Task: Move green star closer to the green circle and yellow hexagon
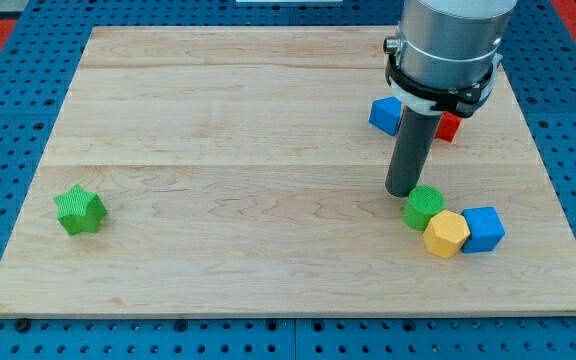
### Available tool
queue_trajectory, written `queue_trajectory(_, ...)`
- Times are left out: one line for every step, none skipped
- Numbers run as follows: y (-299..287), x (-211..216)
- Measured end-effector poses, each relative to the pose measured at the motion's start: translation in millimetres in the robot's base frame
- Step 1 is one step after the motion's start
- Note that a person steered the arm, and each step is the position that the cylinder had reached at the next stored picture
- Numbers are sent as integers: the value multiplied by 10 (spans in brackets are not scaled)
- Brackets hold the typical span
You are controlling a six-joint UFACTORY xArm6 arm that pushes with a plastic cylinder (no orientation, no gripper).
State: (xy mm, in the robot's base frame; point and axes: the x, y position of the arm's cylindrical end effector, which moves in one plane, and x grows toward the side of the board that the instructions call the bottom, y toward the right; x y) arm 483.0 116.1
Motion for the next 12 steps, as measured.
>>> queue_trajectory(-556, -170)
queue_trajectory(-1449, -372)
queue_trajectory(-2089, 63)
queue_trajectory(-2091, 1015)
queue_trajectory(-2987, 1140)
queue_trajectory(-4010, 549)
queue_trajectory(-4199, 292)
queue_trajectory(-3539, 594)
queue_trajectory(-3262, 358)
queue_trajectory(-3357, 173)
queue_trajectory(-3576, -168)
queue_trajectory(-3411, -262)
